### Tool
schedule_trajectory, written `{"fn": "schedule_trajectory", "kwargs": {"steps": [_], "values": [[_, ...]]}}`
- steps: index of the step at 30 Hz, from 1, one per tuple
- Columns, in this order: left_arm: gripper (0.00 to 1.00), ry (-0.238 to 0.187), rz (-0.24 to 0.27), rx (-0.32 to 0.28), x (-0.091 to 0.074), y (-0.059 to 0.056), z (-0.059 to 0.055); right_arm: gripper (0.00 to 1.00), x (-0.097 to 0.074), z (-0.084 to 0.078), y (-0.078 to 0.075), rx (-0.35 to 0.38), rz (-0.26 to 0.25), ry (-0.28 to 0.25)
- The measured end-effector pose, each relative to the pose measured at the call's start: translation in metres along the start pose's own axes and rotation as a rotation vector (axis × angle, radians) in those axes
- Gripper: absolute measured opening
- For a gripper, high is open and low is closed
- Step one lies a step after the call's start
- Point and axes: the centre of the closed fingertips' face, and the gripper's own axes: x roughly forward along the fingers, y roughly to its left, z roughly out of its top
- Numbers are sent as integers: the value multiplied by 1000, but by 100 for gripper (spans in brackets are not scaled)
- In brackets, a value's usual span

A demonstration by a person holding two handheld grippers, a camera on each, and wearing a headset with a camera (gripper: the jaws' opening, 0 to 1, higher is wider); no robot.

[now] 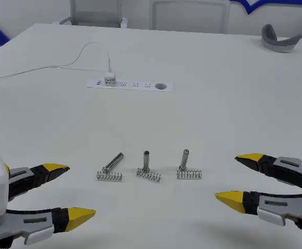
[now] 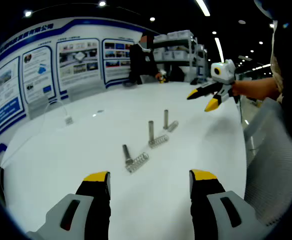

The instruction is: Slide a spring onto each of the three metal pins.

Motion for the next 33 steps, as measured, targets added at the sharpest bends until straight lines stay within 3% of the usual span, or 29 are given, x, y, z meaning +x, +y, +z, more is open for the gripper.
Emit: {"fn": "schedule_trajectory", "kwargs": {"steps": [22, 33], "values": [[64, 5, 7, -9, 1, -1, 3, 58, -1, -3, 0, 8, 8, 2], [60, -14, 21, -6, 5, 9, 18, 58, -1, -2, 1, 9, 5, -4]]}}
